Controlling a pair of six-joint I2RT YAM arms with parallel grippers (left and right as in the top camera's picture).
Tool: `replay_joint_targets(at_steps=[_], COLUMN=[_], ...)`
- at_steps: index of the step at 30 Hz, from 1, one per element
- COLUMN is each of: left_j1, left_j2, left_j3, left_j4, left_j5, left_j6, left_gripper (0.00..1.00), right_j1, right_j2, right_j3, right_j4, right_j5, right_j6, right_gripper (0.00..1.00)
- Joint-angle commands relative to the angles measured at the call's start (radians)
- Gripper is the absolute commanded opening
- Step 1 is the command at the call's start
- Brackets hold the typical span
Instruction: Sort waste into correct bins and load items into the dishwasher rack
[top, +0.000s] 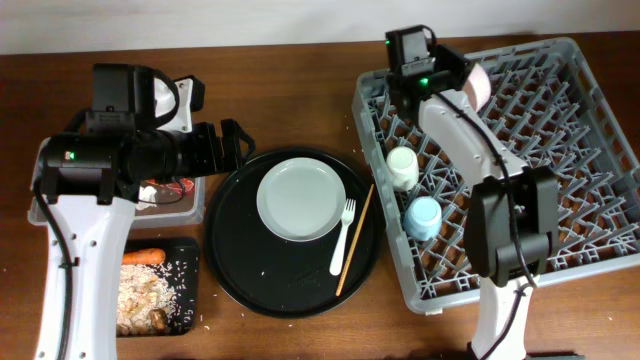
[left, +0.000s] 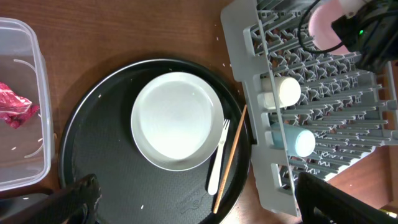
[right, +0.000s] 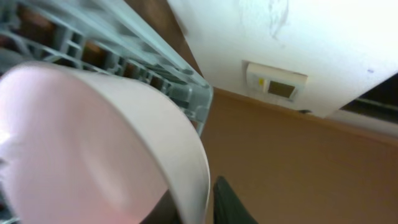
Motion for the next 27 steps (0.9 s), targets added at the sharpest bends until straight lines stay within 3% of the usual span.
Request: replay_joint_targets(at_steps=[1,3,8,12,19,22,27], left_j1=[0.003,0.003,0.003,0.003,0.003,0.003,0.003], left_j2=[-0.013,-0.013,-0.013,-0.013,-0.013,-0.013,-0.013], left_j3=[0.016,0.016,0.016,0.016,0.016,0.016,0.016], left_j4=[0.001,0.001,0.001,0.001,0.001,0.001,0.001], left_j5=[-0.004,-0.004,-0.004,-0.004,-0.004,-0.004,-0.004], left_j6=[0.013,0.013,0.013,0.013,0.013,0.013,0.013], left_gripper=[0.99,0.99,0.99,0.99,0.99,0.99,0.99], right_j1=[0.042,0.056,0.122,0.168,0.236,0.242,0.181], right_j2=[0.011,0.011,-0.022,-0.067,-0.142,-0.220,-0.345], right_j3=[-0.014,-0.014,-0.013,-0.013,-0.013,-0.013,-0.013], right_j4=[-0.004,-0.003,-0.004,-0.005,-0.040,-0.216,-0.494], right_j5=[0.002,0.018,0.033,0.033,0.034,-0.145,-0.737], right_j6=[0.006,0.006,0.074,0.090,0.293,0.488,0.799], right_gripper=[0.41,0.50,0.53,0.62,0.69,0.70,0.70])
